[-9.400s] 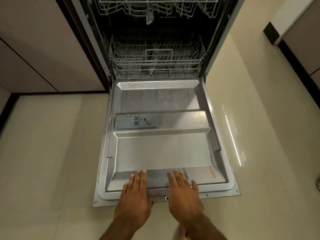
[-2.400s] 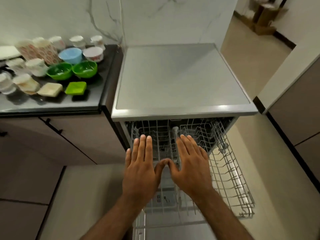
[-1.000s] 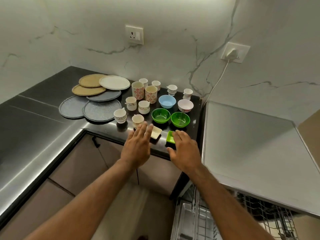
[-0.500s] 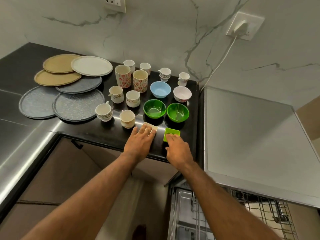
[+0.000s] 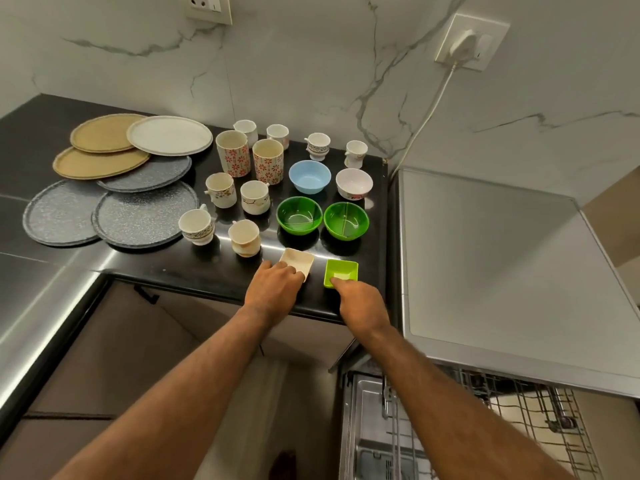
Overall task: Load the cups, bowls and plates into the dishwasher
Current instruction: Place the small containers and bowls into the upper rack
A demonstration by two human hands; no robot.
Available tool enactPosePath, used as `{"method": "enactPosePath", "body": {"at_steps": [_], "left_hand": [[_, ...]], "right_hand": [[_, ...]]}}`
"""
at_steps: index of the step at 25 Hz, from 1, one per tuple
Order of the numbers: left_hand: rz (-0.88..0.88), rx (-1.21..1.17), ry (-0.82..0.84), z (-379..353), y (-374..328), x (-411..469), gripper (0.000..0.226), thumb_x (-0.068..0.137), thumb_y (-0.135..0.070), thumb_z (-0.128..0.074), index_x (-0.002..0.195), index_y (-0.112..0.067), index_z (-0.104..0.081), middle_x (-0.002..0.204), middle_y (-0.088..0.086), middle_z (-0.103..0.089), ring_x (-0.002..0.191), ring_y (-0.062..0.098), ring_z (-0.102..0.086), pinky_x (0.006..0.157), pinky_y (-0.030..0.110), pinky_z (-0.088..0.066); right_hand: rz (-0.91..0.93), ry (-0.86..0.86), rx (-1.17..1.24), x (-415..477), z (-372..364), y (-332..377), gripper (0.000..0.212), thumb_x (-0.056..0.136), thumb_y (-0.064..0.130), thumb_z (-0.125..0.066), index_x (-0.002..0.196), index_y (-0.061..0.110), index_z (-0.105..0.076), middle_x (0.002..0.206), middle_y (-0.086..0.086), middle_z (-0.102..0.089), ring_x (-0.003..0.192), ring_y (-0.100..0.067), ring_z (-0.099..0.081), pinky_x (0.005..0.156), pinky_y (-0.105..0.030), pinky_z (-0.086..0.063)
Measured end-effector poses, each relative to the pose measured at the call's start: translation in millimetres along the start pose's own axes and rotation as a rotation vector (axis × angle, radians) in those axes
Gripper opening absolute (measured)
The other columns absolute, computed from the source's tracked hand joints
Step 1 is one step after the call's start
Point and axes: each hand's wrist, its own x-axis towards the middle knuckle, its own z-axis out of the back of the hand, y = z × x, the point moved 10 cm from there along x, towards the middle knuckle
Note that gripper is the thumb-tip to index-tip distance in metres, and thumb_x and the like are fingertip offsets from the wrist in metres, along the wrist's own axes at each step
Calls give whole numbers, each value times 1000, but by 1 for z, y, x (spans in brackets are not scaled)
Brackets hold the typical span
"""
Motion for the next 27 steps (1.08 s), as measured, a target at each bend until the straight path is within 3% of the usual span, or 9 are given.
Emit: {"method": "enactPosePath", "body": {"at_steps": [6, 12, 15, 19, 23, 27], "left_hand": [[-63, 32, -88, 34, -74, -27, 16, 72, -10, -77, 87, -17, -74, 80, 5, -72, 76, 30, -69, 70, 38, -49], [-174, 81, -148, 70, -203, -76, 14, 69, -10, -76, 80, -16, -70, 77, 5, -70, 71, 30, -69, 68, 39, -51], [-250, 71, -174, 76, -278, -99, 15, 71, -15, -80, 82, -16, -70, 78, 5, -71, 71, 28, -69, 67, 39, -52], [-351, 83, -169, 60, -368, -132, 17, 69, -14, -82, 81, -15, -69, 78, 5, -70, 68, 27, -68, 63, 39, -51], [-441, 43, -115, 15, -439, -161, 21, 68, -17, -84, 83, -17, -70, 78, 4, -70, 68, 25, -67, 64, 37, -51], [-522, -11, -46, -46, -490, -178, 26, 64, -17, -86, 81, -19, -66, 75, 2, -66, 65, 24, -63, 62, 36, -47]], "right_hand": [[7, -165, 10, -74, 49, -41, 45, 91, 3, -55, 133, 19, -64, 115, -14, -71, 97, -40, -67, 79, -43, -54], [2, -259, 26, -193, 88, -106, 51, 81, -2, -63, 128, 15, -67, 115, -13, -72, 98, -36, -69, 78, -43, -56], [-33, -309, -7, -256, 92, -155, 55, 66, -2, -75, 118, 17, -73, 101, -9, -75, 83, -32, -72, 63, -39, -58], [-78, -328, -7, -337, 74, -218, 55, 60, -1, -76, 112, 16, -74, 95, -7, -75, 79, -31, -72, 55, -38, -57], [-135, -389, 2, -413, 47, -270, 44, 72, 13, -48, 106, 16, -75, 91, -6, -74, 74, -29, -70, 52, -33, -55], [-269, -392, 45, -472, -6, -325, 52, 60, 5, -60, 107, 20, -76, 96, -3, -74, 76, -28, -70, 52, -32, -54]]}}
